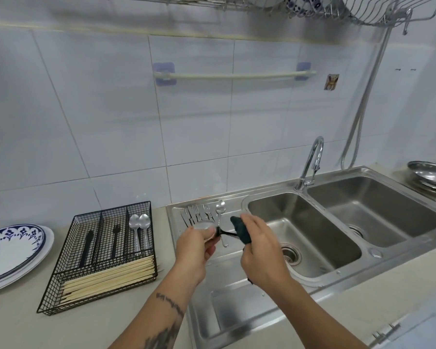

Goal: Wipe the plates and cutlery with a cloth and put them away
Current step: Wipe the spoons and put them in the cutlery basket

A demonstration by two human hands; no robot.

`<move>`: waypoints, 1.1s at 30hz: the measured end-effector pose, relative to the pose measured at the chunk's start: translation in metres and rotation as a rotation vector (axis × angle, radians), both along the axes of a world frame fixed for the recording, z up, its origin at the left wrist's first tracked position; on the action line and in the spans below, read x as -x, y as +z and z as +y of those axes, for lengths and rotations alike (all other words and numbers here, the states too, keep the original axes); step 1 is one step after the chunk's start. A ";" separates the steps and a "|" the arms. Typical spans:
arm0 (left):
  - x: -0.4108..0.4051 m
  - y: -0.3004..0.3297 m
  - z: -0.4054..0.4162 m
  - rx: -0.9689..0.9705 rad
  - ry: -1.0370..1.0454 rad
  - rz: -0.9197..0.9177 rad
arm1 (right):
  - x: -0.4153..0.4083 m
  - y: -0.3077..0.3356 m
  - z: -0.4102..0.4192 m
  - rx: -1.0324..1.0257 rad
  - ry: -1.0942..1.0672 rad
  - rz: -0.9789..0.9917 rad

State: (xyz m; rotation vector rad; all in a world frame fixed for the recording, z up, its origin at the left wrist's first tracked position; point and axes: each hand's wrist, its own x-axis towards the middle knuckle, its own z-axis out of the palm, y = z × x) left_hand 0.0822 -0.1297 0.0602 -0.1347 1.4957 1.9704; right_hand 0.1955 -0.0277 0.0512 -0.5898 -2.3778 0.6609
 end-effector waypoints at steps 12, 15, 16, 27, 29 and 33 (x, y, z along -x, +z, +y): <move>0.004 0.015 -0.010 -0.133 -0.022 -0.127 | 0.012 -0.013 0.001 -0.341 0.026 -0.205; 0.011 0.014 -0.015 -0.140 -0.047 -0.041 | 0.012 -0.013 0.014 -0.319 0.024 -0.162; 0.013 0.013 -0.018 -0.121 -0.085 0.034 | 0.011 -0.014 0.020 -0.301 0.035 -0.140; 0.009 0.006 -0.028 0.368 -0.215 0.934 | 0.019 0.006 0.028 -0.384 0.039 -0.087; 0.014 0.009 -0.023 0.309 -0.214 0.681 | 0.019 0.004 0.015 -0.459 0.070 -0.106; 0.026 0.010 -0.026 0.154 -0.171 0.267 | 0.015 -0.010 0.008 -0.571 0.092 -0.200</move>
